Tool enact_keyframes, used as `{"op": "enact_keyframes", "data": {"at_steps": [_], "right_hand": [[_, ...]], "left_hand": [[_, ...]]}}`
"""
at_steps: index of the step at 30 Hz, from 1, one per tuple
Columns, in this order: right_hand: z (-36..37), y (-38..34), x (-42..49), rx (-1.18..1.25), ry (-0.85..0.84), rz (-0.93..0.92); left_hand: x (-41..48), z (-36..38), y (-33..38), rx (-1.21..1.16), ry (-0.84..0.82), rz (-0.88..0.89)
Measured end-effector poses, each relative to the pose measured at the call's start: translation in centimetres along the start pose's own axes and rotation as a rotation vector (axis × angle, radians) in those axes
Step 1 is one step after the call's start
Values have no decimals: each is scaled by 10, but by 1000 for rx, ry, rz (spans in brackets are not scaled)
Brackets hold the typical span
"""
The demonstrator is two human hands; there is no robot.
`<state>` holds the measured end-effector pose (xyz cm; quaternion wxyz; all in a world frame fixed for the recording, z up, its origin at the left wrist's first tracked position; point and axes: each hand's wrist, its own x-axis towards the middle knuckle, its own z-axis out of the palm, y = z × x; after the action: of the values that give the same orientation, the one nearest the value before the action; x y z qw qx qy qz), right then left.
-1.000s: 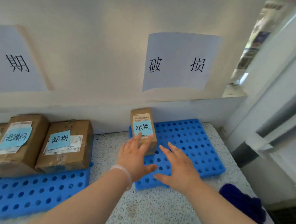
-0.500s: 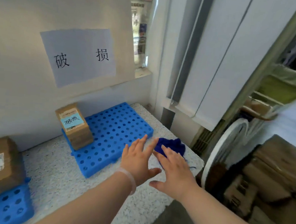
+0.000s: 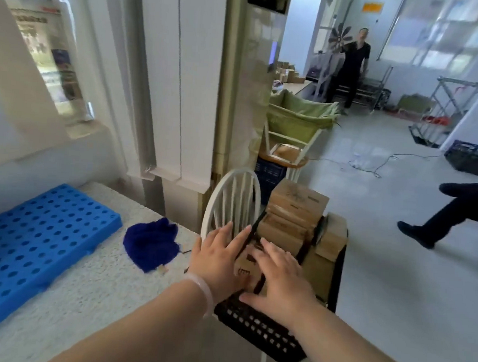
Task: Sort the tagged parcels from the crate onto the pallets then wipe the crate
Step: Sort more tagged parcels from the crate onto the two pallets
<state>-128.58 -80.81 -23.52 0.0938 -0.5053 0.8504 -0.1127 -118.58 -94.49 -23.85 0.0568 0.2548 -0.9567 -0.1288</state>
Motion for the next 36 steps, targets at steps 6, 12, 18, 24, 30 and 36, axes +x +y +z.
{"op": "enact_keyframes", "data": {"at_steps": [6,12,18,24,30,36], "right_hand": [[-23,91,-63,37,27,168],[-25,150,-83,85,34,237],[-20,179,-64,134,26,268],[-22,203,-16,195,-7,335],[-25,223,77,250,2,450],[-19,244,164,375,-14,594]], "left_hand": [[16,32,98,-12,-56,107],[29,55,146,1,-122,107],[59,62,156,-5,-132,77],[122,77,143,-38,-185,39],[219,82,113,-58,-239,35],[314,89,79,-62,-313,12]]}}
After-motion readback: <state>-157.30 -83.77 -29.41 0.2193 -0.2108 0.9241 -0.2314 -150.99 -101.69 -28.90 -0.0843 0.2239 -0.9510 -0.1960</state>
